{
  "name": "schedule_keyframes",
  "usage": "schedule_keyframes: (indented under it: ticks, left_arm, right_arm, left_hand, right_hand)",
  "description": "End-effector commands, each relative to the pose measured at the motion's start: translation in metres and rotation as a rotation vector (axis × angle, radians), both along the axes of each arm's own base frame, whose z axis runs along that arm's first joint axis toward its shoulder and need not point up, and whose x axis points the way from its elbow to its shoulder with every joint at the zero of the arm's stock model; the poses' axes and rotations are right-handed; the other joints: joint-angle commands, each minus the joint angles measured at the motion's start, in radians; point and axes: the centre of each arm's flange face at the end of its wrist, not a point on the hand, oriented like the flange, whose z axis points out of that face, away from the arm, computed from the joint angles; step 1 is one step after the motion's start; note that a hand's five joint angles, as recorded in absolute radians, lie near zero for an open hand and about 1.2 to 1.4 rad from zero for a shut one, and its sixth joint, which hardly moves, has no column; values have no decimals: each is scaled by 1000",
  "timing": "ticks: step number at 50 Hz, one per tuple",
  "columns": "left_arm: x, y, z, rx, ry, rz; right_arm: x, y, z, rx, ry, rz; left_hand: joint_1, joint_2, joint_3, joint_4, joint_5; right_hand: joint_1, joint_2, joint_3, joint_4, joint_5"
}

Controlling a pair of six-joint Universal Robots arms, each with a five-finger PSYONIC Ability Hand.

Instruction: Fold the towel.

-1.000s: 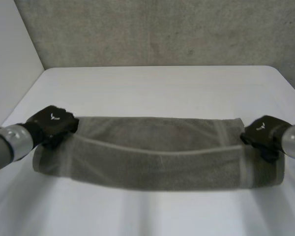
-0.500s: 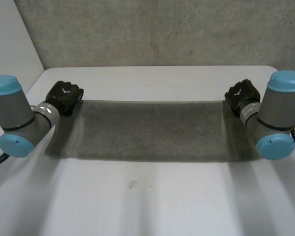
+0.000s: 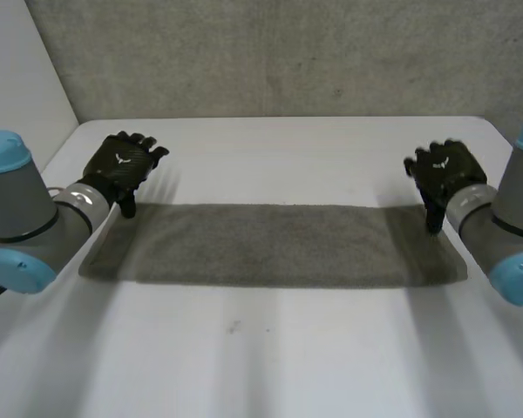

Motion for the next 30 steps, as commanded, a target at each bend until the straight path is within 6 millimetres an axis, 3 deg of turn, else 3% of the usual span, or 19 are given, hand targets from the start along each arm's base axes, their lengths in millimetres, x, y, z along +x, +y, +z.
schedule_keyframes:
  ticks: [1,5,12,14,15,16,20,22,23,25,28,30]
  left_arm:
    - [4,23,6,26,2,-2]
    - [4,33,6,38,1,-7]
    - [4,39,3,51,-3,-12]
    - [3,41,3,54,-2,-15]
    - [3,41,3,54,-2,-15]
    - [2,42,4,51,-3,-18]
    - [1,45,6,50,-3,-21]
    - [2,49,12,39,1,-23]
    - [2,49,12,39,1,-23]
    - [2,51,14,33,1,-23]
    - [2,55,21,19,5,-24]
    - [4,60,29,1,9,-24]
  right_arm:
    - [-21,28,-25,268,-77,-10]
    - [-40,30,-40,313,-102,-41]
    - [-44,25,-64,271,-98,-39]
    - [-51,16,-74,239,-87,-61]
    - [-51,15,-74,239,-87,-61]
    - [-56,10,-75,216,-76,-74]
    - [-68,0,-73,171,-27,-103]
    - [-89,-11,-67,144,39,-167]
    - [-89,-11,-67,144,39,-168]
    - [-117,-21,-61,116,126,-256]
    - [-130,-24,-56,101,175,-301]
    - [-145,-27,-39,54,242,-346]
  left_hand:
    - [1,8,8,6,-27]
    - [1,8,8,6,-27]
    - [1,8,8,6,-27]
    - [1,8,8,6,-27]
    - [1,8,8,6,-27]
    - [1,8,8,6,-27]
    - [1,8,8,6,-27]
    - [1,8,8,6,-27]
    - [1,8,8,6,-27]
    - [1,8,8,6,-27]
    - [1,8,8,6,-27]
    - [1,8,8,6,-27]
  right_hand:
    - [35,13,32,16,6]
    - [140,118,137,121,111]
    - [507,486,505,488,479]
    - [1021,999,1018,1002,992]
    - [1024,1003,1021,1005,995]
    - [1186,1164,1183,1167,1157]
    - [1187,1166,1185,1169,1159]
    - [1187,1166,1185,1169,1159]
    - [1187,1166,1185,1169,1159]
    - [1187,1166,1185,1169,1159]
    - [1187,1166,1185,1169,1159]
    - [1187,1166,1185,1169,1159]
